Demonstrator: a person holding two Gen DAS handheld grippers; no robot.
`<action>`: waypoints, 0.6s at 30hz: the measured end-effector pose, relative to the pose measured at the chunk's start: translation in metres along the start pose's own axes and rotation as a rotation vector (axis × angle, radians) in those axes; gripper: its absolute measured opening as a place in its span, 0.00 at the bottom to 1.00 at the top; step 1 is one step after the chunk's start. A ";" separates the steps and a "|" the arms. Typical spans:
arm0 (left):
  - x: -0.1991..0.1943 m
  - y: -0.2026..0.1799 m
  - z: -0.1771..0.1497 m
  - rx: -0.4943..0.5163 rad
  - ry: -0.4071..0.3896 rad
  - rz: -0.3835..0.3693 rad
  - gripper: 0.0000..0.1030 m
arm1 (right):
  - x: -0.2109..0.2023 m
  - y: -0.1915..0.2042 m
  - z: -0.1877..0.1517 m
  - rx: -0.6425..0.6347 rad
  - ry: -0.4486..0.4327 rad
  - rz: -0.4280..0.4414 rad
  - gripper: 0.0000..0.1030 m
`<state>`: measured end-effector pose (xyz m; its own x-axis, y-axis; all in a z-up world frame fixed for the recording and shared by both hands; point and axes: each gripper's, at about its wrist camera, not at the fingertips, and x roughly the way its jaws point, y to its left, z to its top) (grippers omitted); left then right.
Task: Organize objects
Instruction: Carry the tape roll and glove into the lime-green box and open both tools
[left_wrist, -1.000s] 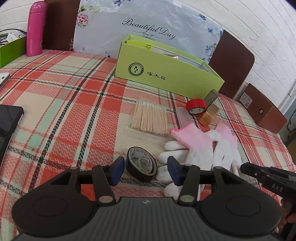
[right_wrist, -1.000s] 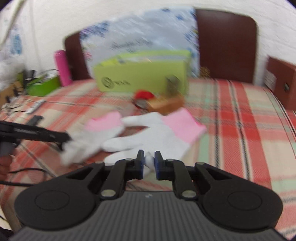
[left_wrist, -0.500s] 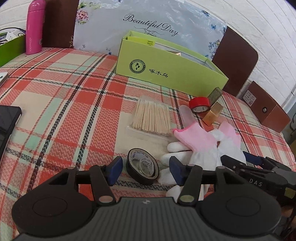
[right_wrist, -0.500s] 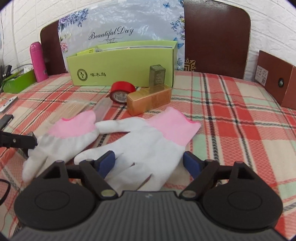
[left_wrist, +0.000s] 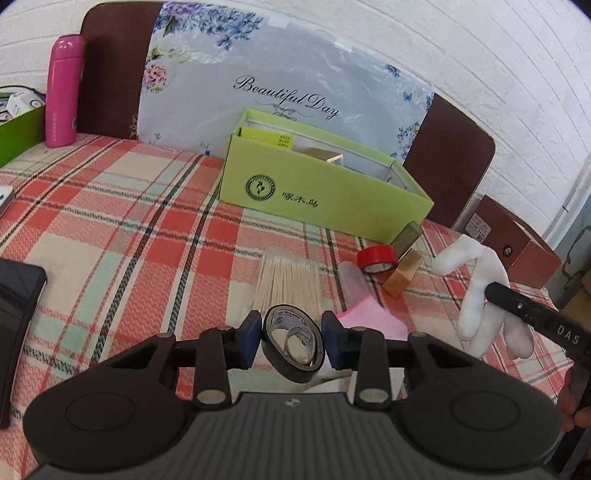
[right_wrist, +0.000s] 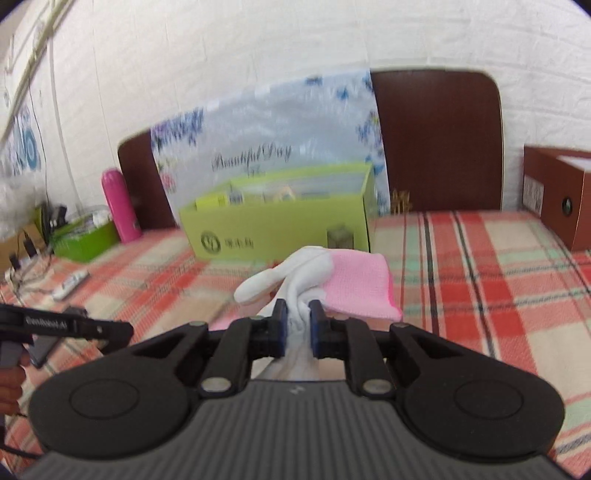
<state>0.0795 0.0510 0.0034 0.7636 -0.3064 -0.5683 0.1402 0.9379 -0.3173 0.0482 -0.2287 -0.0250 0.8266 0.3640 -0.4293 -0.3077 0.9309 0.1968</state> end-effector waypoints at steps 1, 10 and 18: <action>0.000 -0.003 0.004 0.009 -0.009 -0.009 0.36 | -0.003 0.000 0.006 -0.003 -0.024 0.006 0.12; 0.002 -0.035 0.063 0.043 -0.115 -0.123 0.36 | 0.005 0.008 0.049 -0.089 -0.139 -0.011 0.12; 0.036 -0.051 0.134 -0.023 -0.167 -0.163 0.36 | 0.050 0.013 0.084 -0.157 -0.181 -0.049 0.12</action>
<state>0.1846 0.0143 0.1008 0.8258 -0.4208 -0.3755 0.2573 0.8736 -0.4132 0.1249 -0.2015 0.0300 0.9090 0.3204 -0.2668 -0.3234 0.9457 0.0338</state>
